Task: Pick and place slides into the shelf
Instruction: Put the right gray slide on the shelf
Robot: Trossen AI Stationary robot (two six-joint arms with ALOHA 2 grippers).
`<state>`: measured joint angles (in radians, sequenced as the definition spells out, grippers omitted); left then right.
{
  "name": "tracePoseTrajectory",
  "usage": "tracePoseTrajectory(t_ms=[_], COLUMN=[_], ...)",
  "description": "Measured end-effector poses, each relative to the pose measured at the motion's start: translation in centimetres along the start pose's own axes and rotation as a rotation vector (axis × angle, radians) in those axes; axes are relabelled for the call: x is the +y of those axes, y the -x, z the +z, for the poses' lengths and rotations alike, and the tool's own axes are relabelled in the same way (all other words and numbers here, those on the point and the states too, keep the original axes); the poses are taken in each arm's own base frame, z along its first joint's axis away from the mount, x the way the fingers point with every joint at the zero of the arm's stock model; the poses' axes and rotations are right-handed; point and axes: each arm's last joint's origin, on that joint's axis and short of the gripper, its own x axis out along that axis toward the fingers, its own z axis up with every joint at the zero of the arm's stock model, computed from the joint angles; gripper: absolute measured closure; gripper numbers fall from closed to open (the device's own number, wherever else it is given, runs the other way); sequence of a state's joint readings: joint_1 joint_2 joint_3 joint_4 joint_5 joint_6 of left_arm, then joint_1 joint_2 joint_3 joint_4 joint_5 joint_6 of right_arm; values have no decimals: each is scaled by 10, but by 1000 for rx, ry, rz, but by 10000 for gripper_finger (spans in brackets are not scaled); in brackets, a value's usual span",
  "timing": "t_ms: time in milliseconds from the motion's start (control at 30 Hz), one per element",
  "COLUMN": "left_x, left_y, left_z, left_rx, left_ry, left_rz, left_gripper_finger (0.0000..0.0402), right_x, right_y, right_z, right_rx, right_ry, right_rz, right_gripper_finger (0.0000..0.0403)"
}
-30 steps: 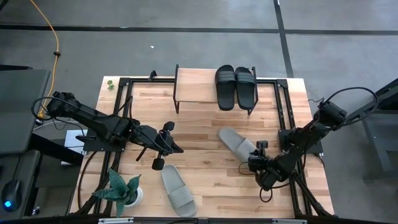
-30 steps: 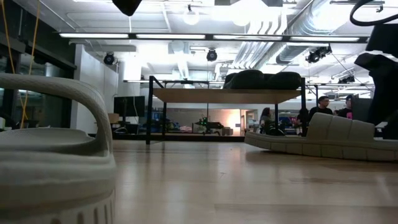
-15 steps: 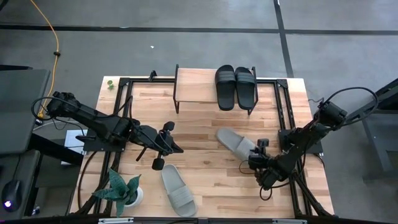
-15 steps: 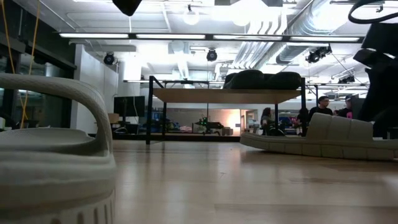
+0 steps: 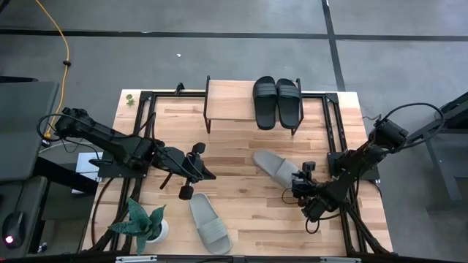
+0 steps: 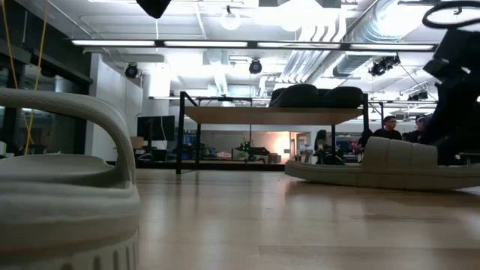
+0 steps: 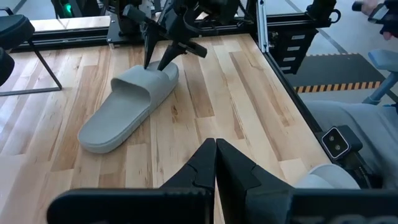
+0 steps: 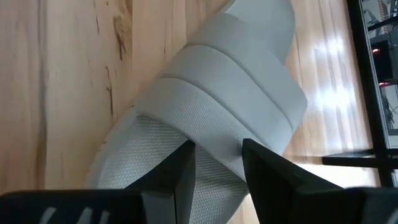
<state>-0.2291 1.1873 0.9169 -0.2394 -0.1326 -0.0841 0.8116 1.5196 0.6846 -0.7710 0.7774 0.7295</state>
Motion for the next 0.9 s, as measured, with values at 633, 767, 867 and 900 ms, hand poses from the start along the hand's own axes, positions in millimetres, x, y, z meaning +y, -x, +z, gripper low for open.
tracePoseTrajectory(t_ms=[633, 767, 867, 900], left_x=[0, 0, 0, 0], left_y=[0, 0, 0, 0], left_z=[0, 0, 0, 0], left_rx=[-5, -5, -5, -5], left_ry=[1, 1, 1, 1], left_rz=[0, 0, 0, 0], left_gripper_finger=[401, 401, 401, 401], right_x=[-5, -4, -4, -4], right_y=[-22, -24, -25, -26], right_z=[-1, 5, 8, 8], right_rx=[-126, -142, -148, -148], right_ry=[10, 16, 14, 8], right_rz=[-117, -98, -89, -87], right_gripper_finger=[279, 286, 314, 328])
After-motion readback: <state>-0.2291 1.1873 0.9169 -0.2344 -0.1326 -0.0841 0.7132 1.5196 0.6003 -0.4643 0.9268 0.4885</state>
